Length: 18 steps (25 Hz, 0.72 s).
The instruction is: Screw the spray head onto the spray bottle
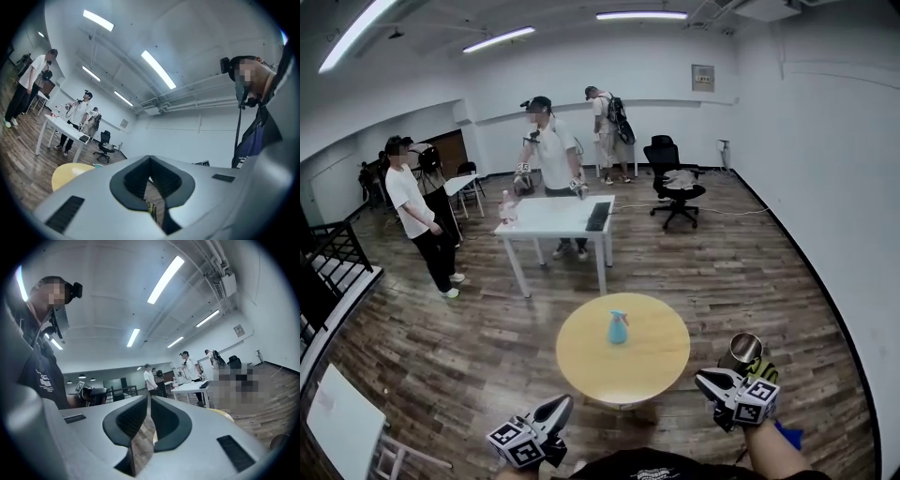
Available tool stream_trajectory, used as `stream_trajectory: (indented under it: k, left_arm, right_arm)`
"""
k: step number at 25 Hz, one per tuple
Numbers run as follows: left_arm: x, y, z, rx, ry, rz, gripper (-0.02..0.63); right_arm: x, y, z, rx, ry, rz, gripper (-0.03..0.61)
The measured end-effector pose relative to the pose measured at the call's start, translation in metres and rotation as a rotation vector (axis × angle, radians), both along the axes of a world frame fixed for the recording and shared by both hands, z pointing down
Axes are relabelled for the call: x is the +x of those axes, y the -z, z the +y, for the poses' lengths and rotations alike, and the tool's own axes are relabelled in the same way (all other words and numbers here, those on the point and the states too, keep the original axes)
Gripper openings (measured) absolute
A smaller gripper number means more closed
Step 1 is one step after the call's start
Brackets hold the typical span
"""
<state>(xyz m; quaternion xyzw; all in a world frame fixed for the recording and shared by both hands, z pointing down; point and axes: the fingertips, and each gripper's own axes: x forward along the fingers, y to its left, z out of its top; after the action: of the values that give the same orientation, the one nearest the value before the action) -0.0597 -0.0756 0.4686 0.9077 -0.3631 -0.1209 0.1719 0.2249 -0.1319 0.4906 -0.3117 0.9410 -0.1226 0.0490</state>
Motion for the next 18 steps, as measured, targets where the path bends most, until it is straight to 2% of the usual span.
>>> stream_trajectory:
  k: [5, 10, 13, 18]
  left_arm:
    - [-0.014, -0.005, -0.073, -0.006, -0.061, 0.012, 0.02]
    - [-0.067, -0.007, -0.168, -0.02, -0.138, 0.019, 0.02]
    - [-0.099, -0.002, -0.223, 0.014, -0.185, 0.005, 0.02]
    - [-0.127, -0.007, -0.304, 0.004, -0.243, 0.013, 0.02]
  right_arm:
    - [-0.02, -0.001, -0.06, -0.005, -0.041, 0.024, 0.064]
    - [-0.068, 0.007, -0.129, -0.013, -0.116, 0.05, 0.067]
    - [-0.098, 0.014, -0.17, -0.002, -0.161, 0.056, 0.071]
    - [-0.139, 0.004, -0.238, -0.02, -0.198, 0.054, 0.078]
